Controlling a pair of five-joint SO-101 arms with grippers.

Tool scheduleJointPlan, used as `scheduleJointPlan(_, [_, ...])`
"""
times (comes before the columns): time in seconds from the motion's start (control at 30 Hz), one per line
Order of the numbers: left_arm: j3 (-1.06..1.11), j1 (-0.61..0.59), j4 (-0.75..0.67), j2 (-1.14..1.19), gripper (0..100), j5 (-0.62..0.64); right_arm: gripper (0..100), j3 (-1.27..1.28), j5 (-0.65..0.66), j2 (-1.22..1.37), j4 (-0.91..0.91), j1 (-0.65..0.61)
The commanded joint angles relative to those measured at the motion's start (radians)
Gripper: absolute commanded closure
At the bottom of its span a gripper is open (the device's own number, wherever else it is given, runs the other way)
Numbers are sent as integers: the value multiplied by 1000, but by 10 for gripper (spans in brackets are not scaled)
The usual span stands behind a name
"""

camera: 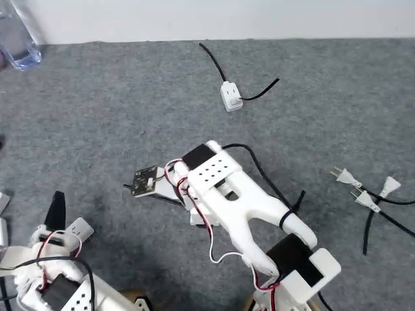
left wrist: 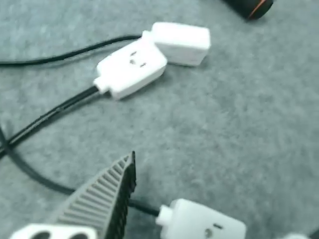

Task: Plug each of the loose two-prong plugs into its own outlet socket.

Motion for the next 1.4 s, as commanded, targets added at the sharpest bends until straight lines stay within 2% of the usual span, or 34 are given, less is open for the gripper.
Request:
scheduleJointPlan(0.0, [-7, -12, 26, -5, 436, -48, 615, -31, -11, -27, -10, 4])
scheduleJointPlan(0.3, [-7, -15, 60, -5, 436, -78, 615, 31, -5, 122, -147, 31])
scheduleJointPlan(0.6, [-7, -14, 64, -5, 436, -78, 623, 31, 20, 171, -166, 45])
scheduleJointPlan(0.7, [-7, -12, 64, -5, 436, -78, 733, 28, 23, 185, -166, 68])
scheduleJointPlan(0.83, [-7, -11, 64, -5, 436, -78, 998, 26, 23, 200, -166, 88])
scheduleJointPlan(0.9, [-7, -11, 64, -5, 436, -78, 954, 29, 25, 200, -166, 94])
scheduleJointPlan(1.0, [-7, -11, 64, -5, 436, -78, 997, 31, 58, 199, -166, 94])
scheduleJointPlan(1.37, [-7, -11, 64, -5, 436, -78, 991, 17, 69, 183, -177, 97])
